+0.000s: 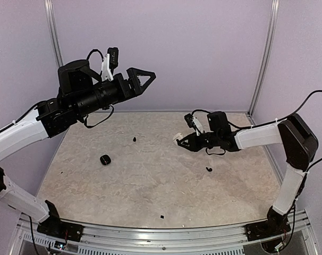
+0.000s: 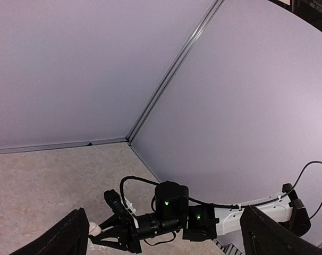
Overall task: Insert the wireless bluetooth earbuds into the charging case
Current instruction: Place the charging case with the earbuds at the center of the board.
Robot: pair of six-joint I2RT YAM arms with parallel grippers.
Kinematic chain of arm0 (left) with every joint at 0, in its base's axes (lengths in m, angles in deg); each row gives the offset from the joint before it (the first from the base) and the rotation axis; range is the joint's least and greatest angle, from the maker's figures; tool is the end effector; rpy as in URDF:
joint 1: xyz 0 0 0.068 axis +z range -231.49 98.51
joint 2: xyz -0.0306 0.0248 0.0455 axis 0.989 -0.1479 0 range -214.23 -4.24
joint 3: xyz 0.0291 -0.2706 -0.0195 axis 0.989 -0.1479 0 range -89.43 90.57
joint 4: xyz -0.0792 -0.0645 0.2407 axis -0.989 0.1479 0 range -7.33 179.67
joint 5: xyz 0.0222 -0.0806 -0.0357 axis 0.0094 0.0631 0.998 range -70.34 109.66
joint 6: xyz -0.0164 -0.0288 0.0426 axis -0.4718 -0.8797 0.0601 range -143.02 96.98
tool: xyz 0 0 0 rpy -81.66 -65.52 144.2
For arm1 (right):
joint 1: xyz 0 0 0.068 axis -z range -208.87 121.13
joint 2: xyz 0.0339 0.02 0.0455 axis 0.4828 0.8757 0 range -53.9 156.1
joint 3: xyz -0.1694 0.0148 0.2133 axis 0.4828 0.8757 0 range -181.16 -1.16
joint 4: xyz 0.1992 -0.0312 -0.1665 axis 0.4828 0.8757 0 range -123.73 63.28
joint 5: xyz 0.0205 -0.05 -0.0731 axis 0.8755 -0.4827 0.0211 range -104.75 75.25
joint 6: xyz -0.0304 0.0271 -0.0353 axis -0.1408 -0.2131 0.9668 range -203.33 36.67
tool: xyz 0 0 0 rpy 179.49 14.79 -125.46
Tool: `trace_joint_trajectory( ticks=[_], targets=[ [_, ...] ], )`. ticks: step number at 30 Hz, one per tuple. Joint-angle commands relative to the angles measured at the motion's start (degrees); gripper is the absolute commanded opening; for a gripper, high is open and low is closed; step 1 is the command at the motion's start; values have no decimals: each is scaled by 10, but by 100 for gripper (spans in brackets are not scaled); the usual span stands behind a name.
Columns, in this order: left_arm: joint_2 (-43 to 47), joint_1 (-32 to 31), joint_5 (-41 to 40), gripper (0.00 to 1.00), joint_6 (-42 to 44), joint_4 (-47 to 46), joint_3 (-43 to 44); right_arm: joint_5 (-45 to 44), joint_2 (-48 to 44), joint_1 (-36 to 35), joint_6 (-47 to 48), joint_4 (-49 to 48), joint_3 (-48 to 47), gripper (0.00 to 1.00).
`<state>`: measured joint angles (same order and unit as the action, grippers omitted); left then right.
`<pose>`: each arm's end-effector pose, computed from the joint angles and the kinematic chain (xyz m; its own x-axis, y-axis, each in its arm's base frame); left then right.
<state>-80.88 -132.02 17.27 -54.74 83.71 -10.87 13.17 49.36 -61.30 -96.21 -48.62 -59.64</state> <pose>0.1992 -0.2395 0.4402 -0.3832 -0.3610 -0.8502 0.6386 0.5614 -0.5263 0.3188 0.2223 0.1879 -0.5922 -0.1427 -0.7931 -0.7021 0.5744 0.4209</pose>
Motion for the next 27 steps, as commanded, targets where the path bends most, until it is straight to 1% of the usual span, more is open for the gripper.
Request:
trace_joint_trajectory(
  ticks=[1,2,4,6,9,15,19,23,25,27],
  targets=[
    [17,18,20,99,-24,10,-5,2,31,29,10,43,-40,3],
    [16,23,36,99,-27,18,-2,4,38,35,8,48,-47,4],
    [12,30,36,99,-32,20,-8,6,57,49,3,60,-60,6],
    [19,39,26,99,-40,11,-40,13,71,61,-6,63,-69,7],
    [36,59,-10,99,-57,3,-94,31,100,67,-15,75,-94,10],
    [58,113,-42,99,-75,41,-171,48,147,68,-41,69,-123,12],
    [79,153,-39,99,-92,47,-228,44,168,76,-57,66,-131,17],
    [79,204,-24,99,-101,79,-252,32,182,81,-59,79,-139,22],
    [78,214,-33,99,-92,92,-257,26,185,82,-62,84,-140,28],
    [76,219,-44,99,-87,108,-258,21,183,85,-64,86,-137,32]
  ],
)
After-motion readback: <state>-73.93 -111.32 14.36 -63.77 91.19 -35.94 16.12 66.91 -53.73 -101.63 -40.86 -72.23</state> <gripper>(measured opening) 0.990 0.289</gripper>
